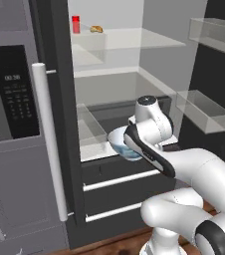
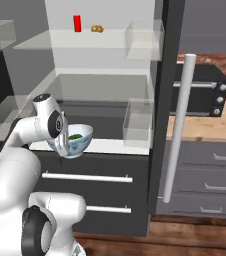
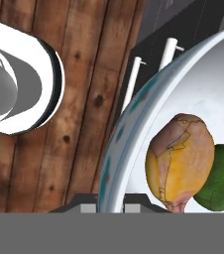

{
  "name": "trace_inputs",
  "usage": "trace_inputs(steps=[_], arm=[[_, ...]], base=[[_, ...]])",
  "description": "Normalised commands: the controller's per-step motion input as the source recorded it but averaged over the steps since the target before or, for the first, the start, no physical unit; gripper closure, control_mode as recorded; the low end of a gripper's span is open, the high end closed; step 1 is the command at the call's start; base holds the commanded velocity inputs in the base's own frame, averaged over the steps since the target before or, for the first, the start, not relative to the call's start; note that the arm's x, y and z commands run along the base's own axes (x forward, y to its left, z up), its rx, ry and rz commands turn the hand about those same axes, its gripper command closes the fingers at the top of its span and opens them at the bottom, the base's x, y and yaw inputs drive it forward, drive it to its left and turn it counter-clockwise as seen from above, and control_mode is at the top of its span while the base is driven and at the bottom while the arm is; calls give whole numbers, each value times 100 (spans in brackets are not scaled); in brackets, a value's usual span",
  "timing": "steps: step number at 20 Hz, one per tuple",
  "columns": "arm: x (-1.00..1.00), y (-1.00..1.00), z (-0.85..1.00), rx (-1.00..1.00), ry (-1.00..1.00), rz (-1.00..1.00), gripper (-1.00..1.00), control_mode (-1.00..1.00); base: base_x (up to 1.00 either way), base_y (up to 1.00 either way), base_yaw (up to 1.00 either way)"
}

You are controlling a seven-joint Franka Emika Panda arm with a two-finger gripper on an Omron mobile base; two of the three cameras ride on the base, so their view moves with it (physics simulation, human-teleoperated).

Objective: Pick the chicken drumstick and avocado from their plates and place them in the bowl. Then put the bowl in the fridge.

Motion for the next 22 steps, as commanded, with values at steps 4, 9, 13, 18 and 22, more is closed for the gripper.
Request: trace_inputs(steps=[4,9,13,18,22], arm=[[0,0,0,0,0,0,100,100],[0,0,0,0,0,0,100,100],[0,0,0,0,0,0,100,100],[0,0,0,0,0,0,100,100],[0,0,0,0,0,0,100,100]], base=[[39,-3,0],[26,0,0],[26,0,0],[39,0,0],[38,0,0]])
